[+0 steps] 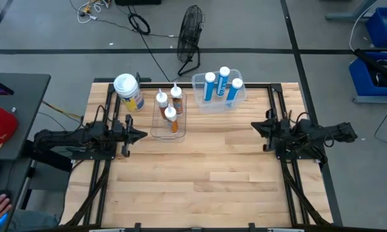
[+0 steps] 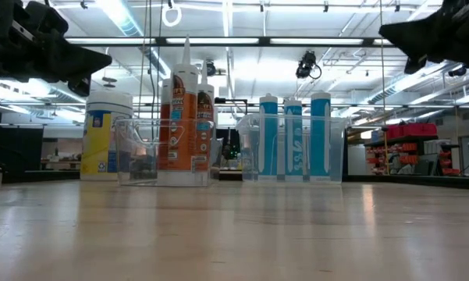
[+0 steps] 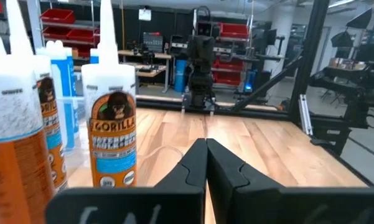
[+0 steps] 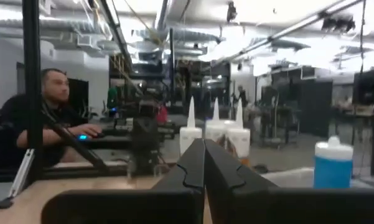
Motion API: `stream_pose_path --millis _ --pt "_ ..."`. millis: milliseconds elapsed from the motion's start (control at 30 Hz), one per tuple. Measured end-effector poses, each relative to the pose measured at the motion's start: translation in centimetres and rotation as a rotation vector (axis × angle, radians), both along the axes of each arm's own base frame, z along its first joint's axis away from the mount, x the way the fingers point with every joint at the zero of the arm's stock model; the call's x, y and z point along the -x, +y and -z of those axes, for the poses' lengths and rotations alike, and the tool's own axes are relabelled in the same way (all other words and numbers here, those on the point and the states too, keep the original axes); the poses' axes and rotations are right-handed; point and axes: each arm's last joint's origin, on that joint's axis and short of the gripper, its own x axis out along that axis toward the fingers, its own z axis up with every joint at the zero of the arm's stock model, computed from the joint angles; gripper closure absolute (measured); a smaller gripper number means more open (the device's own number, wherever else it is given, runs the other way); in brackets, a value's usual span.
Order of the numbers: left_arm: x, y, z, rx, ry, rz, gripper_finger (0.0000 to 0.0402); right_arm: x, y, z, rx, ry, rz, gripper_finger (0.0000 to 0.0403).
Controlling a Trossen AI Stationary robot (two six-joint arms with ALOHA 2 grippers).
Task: Pick & place silicon tubes, Sealant and Lysol wipes
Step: Return to Home Position
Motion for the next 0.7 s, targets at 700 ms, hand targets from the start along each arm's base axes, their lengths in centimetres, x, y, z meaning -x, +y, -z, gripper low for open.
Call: stream_pose_path --millis 700 --pt "0.0 0.3 0.5 0.086 0.054 0.002 0.0394 -0.5 -0.5 2.3 -0.141 0.215 0.001 0.0396"
